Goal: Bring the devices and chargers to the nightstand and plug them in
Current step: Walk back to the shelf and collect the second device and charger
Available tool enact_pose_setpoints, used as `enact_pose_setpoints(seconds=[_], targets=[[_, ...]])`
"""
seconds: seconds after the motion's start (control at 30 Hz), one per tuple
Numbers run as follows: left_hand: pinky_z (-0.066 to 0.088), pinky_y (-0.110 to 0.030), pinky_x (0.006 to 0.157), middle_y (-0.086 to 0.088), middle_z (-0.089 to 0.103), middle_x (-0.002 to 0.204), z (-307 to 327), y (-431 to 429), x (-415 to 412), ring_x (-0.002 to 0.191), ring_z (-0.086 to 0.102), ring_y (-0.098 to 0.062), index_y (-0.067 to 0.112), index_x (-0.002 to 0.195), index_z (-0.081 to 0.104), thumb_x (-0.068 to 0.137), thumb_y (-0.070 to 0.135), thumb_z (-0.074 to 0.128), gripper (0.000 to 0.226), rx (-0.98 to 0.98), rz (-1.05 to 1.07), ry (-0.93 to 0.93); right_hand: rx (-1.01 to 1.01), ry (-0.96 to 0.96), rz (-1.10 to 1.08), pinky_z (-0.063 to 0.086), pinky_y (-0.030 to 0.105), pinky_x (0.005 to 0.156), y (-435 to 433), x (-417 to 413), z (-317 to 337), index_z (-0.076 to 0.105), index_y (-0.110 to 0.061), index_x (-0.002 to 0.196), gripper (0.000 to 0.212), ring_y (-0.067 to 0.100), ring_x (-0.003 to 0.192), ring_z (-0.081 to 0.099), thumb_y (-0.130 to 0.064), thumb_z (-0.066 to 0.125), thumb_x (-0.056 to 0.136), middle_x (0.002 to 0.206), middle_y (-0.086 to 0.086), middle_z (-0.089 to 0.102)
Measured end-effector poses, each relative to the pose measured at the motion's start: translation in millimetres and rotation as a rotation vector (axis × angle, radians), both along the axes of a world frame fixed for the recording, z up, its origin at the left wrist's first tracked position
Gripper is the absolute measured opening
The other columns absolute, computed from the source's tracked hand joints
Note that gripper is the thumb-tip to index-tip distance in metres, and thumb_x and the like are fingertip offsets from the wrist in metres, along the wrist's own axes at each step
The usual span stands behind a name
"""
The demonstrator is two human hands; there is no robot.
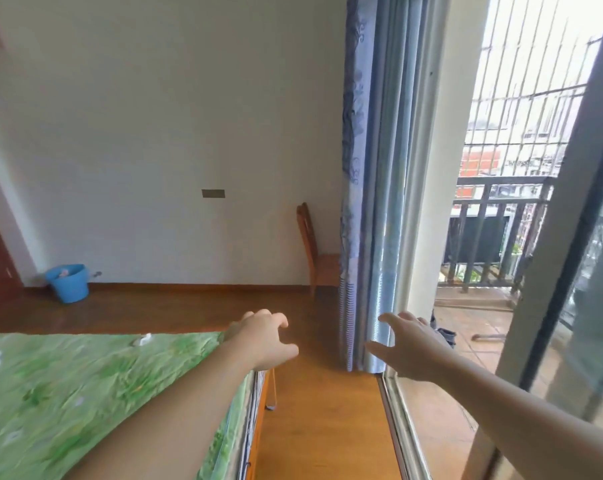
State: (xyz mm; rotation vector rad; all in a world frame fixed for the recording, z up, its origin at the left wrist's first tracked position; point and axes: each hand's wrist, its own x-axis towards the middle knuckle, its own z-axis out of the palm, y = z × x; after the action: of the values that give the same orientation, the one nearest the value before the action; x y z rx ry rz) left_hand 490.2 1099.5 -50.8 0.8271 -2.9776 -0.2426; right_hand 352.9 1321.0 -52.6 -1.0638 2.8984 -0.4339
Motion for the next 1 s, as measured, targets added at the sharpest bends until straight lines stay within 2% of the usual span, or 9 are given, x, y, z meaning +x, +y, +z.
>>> enact_pose_setpoints(seconds=[0.17, 0.3, 0.4, 0.53, 0.8, 1.0], targets=[[0.038, -0.04, 0.093, 0.006, 0.051, 0.134, 5.9, -15.5, -53.2, 0.121, 0.045, -0.021, 0.036, 0.128, 0.05, 0.079, 0.062, 0.045, 0.055, -0.069, 0.037, 0.021, 0.011, -0.028, 0.013, 0.043, 0.042, 0.099, -5.1, -61.7, 1.5, 0.037, -0.027, 0.143, 0.072, 0.028, 0.126, 0.045, -0.066, 0.049, 0.084, 0.142, 0.004, 0.047], [0.04, -0.041, 0.092, 0.004, 0.052, 0.134, 5.5, -34.9, -83.3, 0.119, 0.046, -0.022, 0.035, 0.128, 0.051, 0.088, 0.052, 0.041, 0.044, -0.097, 0.076, 0.053, 0.012, -0.041, 0.055, 0.044, 0.041, 0.098, -28.7, -102.5, 5.7, 0.036, -0.026, 0.144, 0.064, 0.028, 0.126, 0.044, -0.053, 0.053, 0.088, 0.14, 0.005, 0.047], [0.037, -0.039, 0.088, 0.005, 0.053, 0.131, 5.4, -58.8, -104.3, 0.117, 0.047, -0.022, 0.035, 0.125, 0.052, 0.086, 0.051, 0.043, 0.043, -0.089, 0.105, 0.065, 0.014, -0.041, 0.09, 0.043, 0.042, 0.101, -61.4, -127.4, 6.5, 0.034, -0.027, 0.145, 0.064, 0.029, 0.127, 0.043, -0.052, 0.052, 0.088, 0.141, 0.006, 0.046], [0.036, -0.037, 0.083, 0.006, 0.054, 0.126, -2.5, -105.0, -136.5, 0.114, 0.047, -0.02, 0.035, 0.124, 0.052, 0.083, 0.053, 0.048, 0.045, -0.054, 0.144, 0.067, 0.008, -0.024, 0.142, 0.039, 0.044, 0.103, -120.8, -162.5, 2.2, 0.034, -0.028, 0.146, 0.065, 0.029, 0.13, 0.04, -0.054, 0.05, 0.089, 0.143, 0.005, 0.044], [0.042, -0.037, 0.086, 0.006, 0.052, 0.128, -27.5, -256.1, -247.9, 0.114, 0.049, -0.021, 0.035, 0.125, 0.051, 0.082, 0.053, 0.049, 0.047, 0.006, 0.198, 0.107, 0.038, -0.011, 0.206, 0.039, 0.043, 0.105, -282.3, -275.2, -15.1, 0.034, -0.031, 0.144, 0.061, 0.024, 0.129, 0.042, -0.057, 0.048, 0.09, 0.144, 0.0, 0.044], [0.047, -0.04, 0.091, 0.004, 0.052, 0.131, -19.8, -366.3, -322.2, 0.114, 0.05, -0.021, 0.03, 0.128, 0.052, 0.085, 0.048, 0.051, 0.046, 0.016, 0.225, 0.13, 0.074, 0.015, 0.219, 0.038, 0.043, 0.104, -400.6, -364.4, -7.6, 0.035, -0.031, 0.144, 0.061, 0.026, 0.131, 0.041, -0.057, 0.047, 0.09, 0.146, 0.001, 0.043]])
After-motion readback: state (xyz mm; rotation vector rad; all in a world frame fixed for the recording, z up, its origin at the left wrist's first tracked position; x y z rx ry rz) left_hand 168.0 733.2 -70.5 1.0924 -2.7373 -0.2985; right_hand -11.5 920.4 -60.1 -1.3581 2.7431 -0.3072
